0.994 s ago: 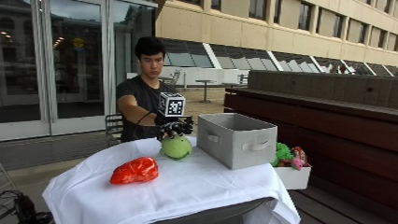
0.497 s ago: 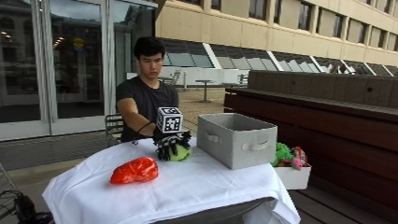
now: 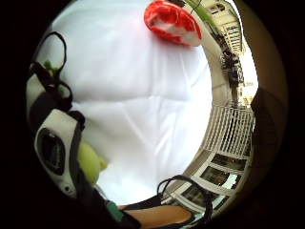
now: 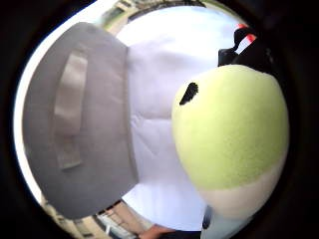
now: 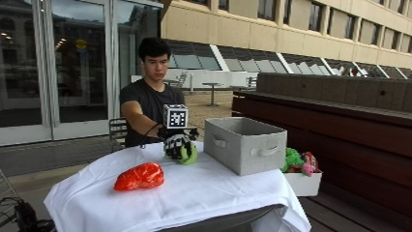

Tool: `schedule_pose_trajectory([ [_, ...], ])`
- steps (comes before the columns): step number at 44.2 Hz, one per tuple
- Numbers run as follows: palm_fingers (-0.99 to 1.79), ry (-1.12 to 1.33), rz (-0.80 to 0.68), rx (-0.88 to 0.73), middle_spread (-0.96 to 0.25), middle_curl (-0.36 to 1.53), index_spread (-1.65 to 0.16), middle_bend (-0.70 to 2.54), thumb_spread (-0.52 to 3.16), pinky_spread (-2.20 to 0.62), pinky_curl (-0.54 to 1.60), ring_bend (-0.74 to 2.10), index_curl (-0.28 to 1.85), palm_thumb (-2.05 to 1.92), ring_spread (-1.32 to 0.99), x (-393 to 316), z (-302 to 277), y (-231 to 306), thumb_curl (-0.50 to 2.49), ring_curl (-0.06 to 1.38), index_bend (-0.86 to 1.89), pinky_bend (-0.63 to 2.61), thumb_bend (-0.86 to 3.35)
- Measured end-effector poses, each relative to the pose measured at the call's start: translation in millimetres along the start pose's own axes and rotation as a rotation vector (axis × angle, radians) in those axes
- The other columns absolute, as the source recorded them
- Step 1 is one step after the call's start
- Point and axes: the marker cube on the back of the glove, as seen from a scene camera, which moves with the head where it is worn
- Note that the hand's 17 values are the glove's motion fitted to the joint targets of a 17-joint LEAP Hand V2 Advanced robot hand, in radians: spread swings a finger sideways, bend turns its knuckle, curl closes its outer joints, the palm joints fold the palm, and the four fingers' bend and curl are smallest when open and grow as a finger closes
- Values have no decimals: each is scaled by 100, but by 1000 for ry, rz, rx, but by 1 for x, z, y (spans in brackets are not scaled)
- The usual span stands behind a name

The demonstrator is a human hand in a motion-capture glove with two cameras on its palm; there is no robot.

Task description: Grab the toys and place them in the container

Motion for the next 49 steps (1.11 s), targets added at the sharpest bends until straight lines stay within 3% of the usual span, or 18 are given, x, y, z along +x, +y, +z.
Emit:
schedule_pose_trajectory([
  [6, 124, 20, -139, -171, -26, 55, -25, 94, 59, -47, 26, 114, 21, 90, -37, 10, -38, 4, 64, 47, 61, 87, 44],
  [11, 112, 25, -7, -87, -31, 53, -26, 82, 49, -47, 31, 112, 25, 75, -40, 16, -82, -16, 65, 46, 66, 96, 31],
  [17, 104, 7, 16, -16, -36, 52, -29, 74, 46, -46, 35, 111, 25, 69, -41, 29, -147, -39, 67, 46, 57, 102, 24],
  [23, 102, -6, -46, 27, -39, 52, -31, 68, 46, -45, 37, 110, 25, 69, -42, 38, -202, -55, 70, 46, 51, 102, 21],
  [28, 103, -24, -41, -99, -41, 52, -33, 65, 47, -45, 38, 109, 25, 69, -43, 33, -246, -39, 73, 46, 47, 101, 19],
  [36, 105, -21, -92, 88, -44, 53, -34, 60, 48, -45, 39, 107, 26, 69, -43, 10, -282, -52, 78, 46, 42, 99, 17],
  [49, 107, -107, -201, 95, -47, 56, -36, 53, 51, -46, 40, 105, 29, 70, -44, -80, -323, -21, 84, 46, 35, 96, 13],
])
